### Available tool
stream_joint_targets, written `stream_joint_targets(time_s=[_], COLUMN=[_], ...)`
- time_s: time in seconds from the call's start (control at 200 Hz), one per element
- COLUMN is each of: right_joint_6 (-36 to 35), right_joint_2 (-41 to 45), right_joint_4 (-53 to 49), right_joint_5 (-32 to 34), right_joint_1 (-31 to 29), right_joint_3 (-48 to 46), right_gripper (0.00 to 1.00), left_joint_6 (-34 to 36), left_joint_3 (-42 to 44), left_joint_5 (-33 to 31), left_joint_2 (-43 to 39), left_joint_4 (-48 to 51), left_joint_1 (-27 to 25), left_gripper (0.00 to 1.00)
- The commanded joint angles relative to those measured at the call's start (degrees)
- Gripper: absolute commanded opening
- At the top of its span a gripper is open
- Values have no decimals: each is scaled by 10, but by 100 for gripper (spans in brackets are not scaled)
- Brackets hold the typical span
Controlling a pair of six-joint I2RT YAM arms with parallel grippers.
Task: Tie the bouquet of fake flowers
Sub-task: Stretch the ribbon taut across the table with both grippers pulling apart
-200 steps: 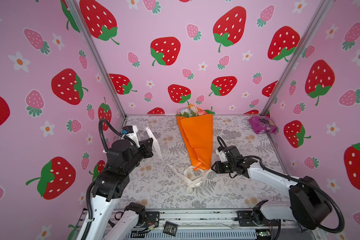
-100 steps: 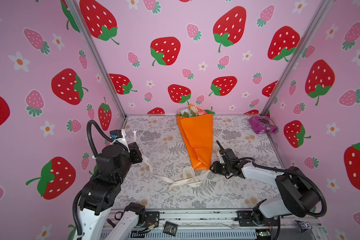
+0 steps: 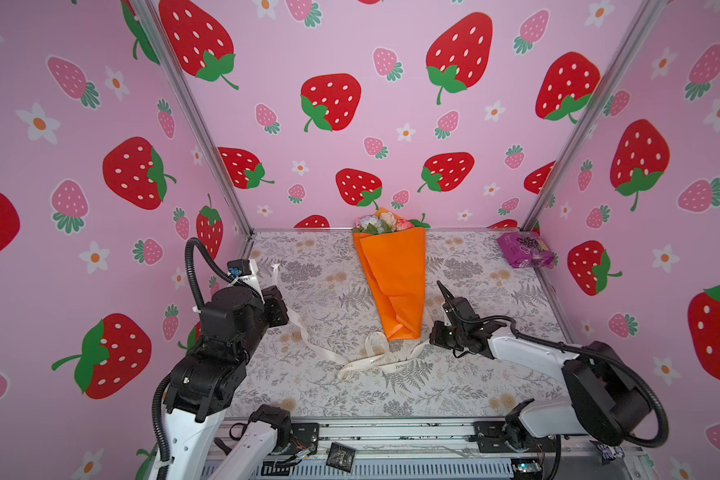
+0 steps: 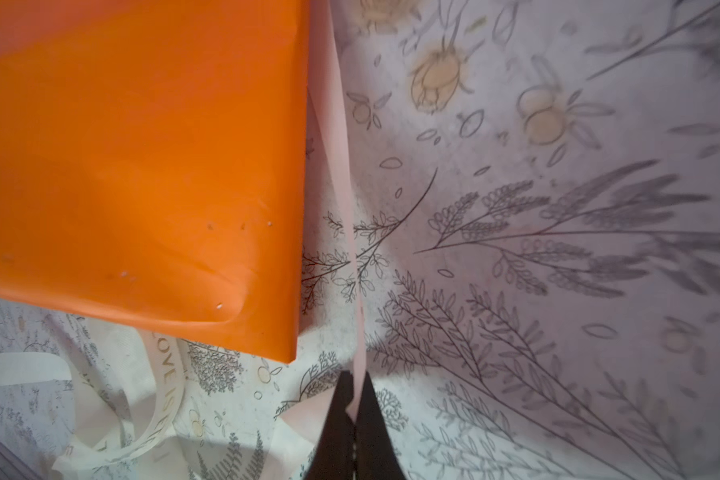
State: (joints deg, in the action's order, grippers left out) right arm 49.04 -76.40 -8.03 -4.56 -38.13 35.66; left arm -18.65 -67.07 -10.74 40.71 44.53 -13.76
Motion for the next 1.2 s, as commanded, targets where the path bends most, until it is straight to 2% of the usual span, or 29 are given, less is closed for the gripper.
stream_joint_targets(time_s=[0.0,0.095,0.15,0.29,0.44,0.515,0.615,0.805,0.89,0.99,1.04,1.125,1.19], right_joint_6=[-5,-43,-76,-158,-201,-212,-218,-230,-237,-228,-227,-223,-214], right_joint_2=[72,151,197,270,254,246,217,179,159,141,127,96,79], right_joint_4=[-102,-215,-262,-290,-320,-307,-298,-251,-239,-217,-211,-212,-210], right_joint_5=[112,233,279,297,393,390,344,257,276,242,250,241,238], right_joint_1=[2,48,112,265,339,370,427,534,565,595,604,625,629], right_joint_3=[20,68,108,209,296,307,311,251,234,225,229,253,269], right_gripper=[0,0,0,0,0,0,0,0,0,0,0,0,0], left_joint_6=[5,20,33,65,104,113,116,78,56,33,24,21,25], left_joint_3=[-9,-24,-34,-73,-108,-125,-125,-79,-38,6,21,17,0], left_joint_5=[-35,-104,-149,-231,-294,-301,-263,-43,0,67,92,141,152], left_joint_2=[2,5,6,15,45,72,97,159,182,200,211,255,293], left_joint_4=[18,44,57,78,94,113,123,123,107,70,49,35,37], left_joint_1=[2,3,6,18,37,61,113,228,266,325,349,381,394], left_gripper=[0,0,0,0,0,0,0,0,0,0,0,0,0])
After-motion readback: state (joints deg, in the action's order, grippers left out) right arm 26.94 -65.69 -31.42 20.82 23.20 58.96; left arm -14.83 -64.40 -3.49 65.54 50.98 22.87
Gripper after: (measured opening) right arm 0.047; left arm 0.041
